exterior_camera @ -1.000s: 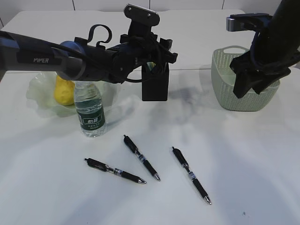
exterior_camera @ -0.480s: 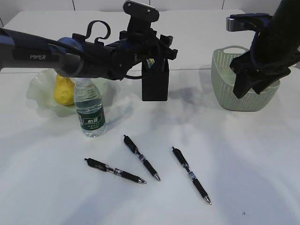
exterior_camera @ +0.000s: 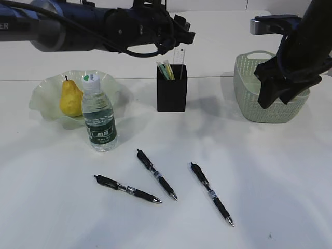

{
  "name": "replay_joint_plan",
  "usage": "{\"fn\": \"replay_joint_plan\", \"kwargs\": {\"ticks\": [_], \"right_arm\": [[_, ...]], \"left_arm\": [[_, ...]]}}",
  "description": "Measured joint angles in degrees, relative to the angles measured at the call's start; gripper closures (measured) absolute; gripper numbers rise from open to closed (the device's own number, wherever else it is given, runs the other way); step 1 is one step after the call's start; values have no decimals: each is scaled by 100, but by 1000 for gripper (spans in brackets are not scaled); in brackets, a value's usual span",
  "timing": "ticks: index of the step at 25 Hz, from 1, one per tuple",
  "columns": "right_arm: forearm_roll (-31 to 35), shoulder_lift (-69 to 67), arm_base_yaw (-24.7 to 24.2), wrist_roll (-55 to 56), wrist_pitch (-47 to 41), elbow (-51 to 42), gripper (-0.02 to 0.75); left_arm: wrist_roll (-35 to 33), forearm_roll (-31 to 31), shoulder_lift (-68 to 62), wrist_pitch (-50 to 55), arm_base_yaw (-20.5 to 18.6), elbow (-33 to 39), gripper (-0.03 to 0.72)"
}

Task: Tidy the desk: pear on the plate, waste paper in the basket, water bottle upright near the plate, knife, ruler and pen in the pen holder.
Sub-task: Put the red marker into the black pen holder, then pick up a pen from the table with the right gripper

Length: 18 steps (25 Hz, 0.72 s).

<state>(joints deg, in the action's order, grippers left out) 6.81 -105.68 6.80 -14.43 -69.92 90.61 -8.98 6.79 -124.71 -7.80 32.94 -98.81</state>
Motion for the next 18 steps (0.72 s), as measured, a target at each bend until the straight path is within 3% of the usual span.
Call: {"fn": "replay_joint_plan", "kwargs": {"ticks": [11, 18], "right_arm": [[26, 0, 0, 0, 0, 0, 338], [190, 0, 0, 0, 0, 0, 338]], "left_arm": [[0, 0, 1023, 2398, -22, 0, 307], [257, 0, 1554, 4177, -545, 0, 307]]}}
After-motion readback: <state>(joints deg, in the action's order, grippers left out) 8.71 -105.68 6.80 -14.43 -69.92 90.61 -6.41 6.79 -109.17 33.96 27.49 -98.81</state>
